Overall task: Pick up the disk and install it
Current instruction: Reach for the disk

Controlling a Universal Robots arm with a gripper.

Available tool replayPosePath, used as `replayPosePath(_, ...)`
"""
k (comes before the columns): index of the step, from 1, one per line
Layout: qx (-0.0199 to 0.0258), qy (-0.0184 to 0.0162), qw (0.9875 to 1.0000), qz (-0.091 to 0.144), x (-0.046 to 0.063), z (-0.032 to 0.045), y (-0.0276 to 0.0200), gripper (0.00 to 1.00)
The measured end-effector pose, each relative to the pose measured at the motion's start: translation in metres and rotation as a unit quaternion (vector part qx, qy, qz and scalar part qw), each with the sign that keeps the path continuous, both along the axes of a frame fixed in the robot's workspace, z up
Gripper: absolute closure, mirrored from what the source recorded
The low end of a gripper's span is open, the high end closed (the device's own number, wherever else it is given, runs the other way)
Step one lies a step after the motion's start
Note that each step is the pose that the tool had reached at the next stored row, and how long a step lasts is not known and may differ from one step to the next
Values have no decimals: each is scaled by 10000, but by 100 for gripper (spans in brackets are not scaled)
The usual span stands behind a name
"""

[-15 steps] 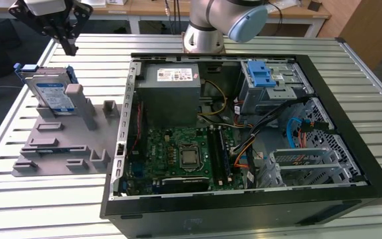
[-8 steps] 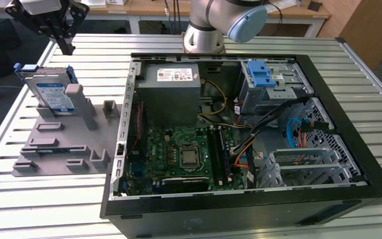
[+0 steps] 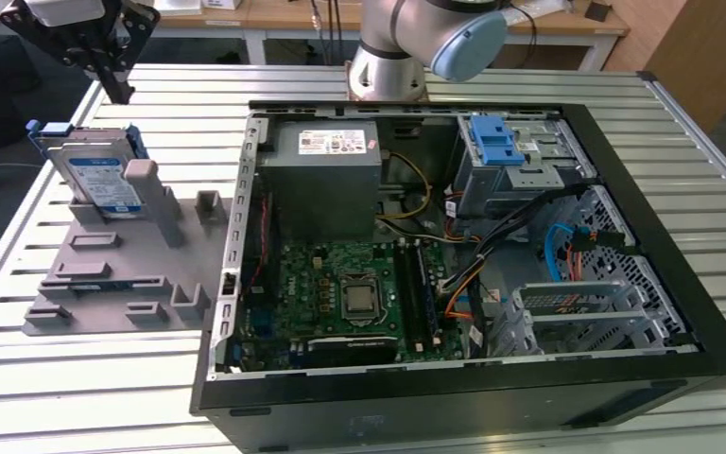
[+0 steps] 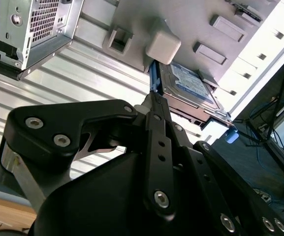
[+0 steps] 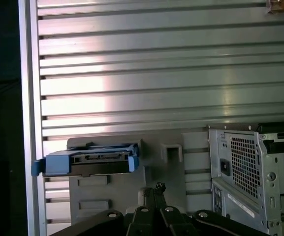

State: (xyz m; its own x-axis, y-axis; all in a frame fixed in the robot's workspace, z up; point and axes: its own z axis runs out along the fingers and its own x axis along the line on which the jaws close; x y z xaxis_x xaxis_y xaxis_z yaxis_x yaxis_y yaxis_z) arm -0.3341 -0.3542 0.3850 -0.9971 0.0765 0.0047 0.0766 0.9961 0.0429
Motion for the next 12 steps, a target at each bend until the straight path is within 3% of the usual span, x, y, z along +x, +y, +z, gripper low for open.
replayPosePath(12, 0, 9, 10000, 1, -135, -6, 28, 89)
